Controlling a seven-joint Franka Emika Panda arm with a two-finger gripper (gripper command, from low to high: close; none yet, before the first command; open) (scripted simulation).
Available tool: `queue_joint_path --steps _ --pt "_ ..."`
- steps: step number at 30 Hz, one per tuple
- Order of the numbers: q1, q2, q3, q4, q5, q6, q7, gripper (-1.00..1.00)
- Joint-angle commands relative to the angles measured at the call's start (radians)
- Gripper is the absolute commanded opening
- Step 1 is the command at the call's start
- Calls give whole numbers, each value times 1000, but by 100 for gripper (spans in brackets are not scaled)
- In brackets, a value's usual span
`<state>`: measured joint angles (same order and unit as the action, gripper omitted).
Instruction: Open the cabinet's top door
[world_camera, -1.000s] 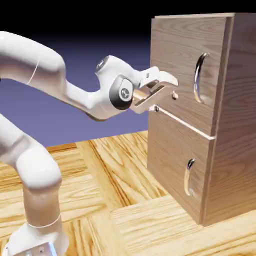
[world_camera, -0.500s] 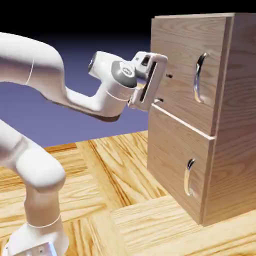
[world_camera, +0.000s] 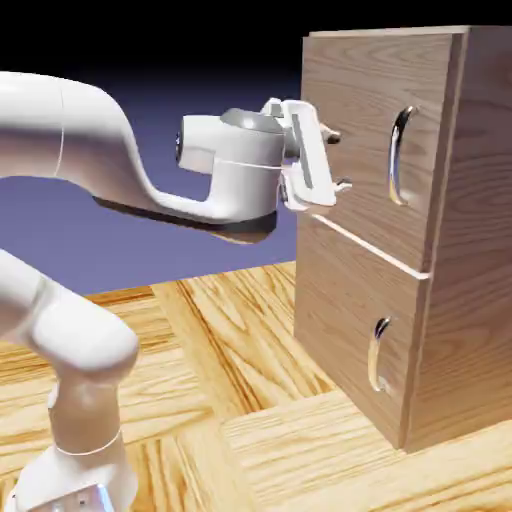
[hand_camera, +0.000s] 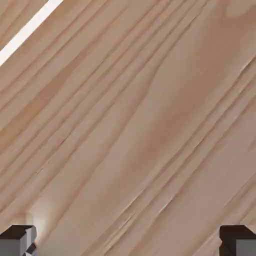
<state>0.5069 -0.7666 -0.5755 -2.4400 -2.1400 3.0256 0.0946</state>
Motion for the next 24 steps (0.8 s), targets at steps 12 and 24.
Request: queue_joint_path --steps 12,24 --pt "121 -48 -140 90 -522 -3 -158 0" --pt "282 43 -261 210 -657 -50 -164 -100"
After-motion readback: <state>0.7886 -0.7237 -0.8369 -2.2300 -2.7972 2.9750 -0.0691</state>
